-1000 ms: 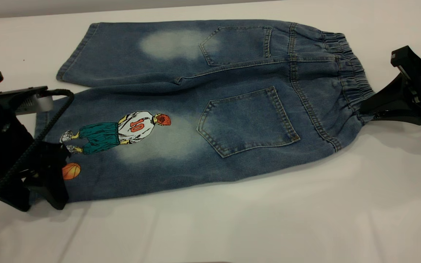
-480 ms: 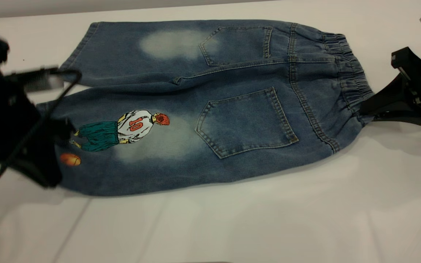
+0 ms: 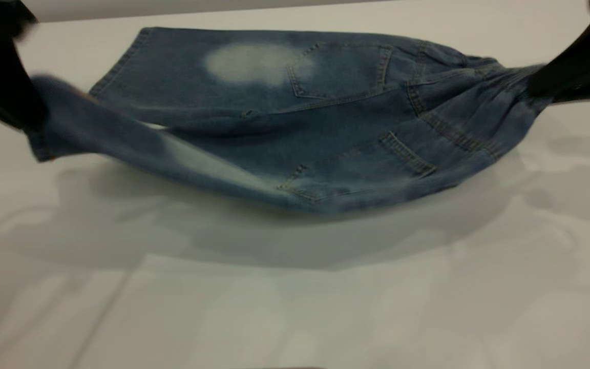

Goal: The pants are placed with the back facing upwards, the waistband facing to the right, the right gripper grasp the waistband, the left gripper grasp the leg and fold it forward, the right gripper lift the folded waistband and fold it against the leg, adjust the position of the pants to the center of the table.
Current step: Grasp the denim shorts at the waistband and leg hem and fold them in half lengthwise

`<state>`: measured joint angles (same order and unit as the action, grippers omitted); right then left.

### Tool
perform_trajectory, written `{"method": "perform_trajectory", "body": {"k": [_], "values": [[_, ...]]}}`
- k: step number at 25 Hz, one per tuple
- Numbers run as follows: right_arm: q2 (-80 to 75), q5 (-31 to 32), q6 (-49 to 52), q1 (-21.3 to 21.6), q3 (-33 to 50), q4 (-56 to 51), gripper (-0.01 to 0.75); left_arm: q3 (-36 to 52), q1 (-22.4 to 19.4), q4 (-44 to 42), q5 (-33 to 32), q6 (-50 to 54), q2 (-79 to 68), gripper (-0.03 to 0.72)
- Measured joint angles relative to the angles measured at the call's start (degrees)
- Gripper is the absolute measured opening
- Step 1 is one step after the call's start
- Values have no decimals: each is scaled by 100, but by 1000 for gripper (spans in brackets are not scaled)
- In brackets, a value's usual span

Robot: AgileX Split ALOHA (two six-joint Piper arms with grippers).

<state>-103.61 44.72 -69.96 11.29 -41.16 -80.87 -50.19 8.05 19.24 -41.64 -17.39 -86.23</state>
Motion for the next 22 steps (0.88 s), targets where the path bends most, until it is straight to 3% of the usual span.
{"method": "perform_trajectory", "body": {"k": [8,16,22], "values": [[1396,16,918,0,217,914,36,6,0,-138,32,107,969,23],[1456,-731,858,0,251,659,36,5,0,-155,1755,-11,298,23],[1004,-1022,128,0,251,-223,36,-92,7,-131,2781,-26,-691,23]]}}
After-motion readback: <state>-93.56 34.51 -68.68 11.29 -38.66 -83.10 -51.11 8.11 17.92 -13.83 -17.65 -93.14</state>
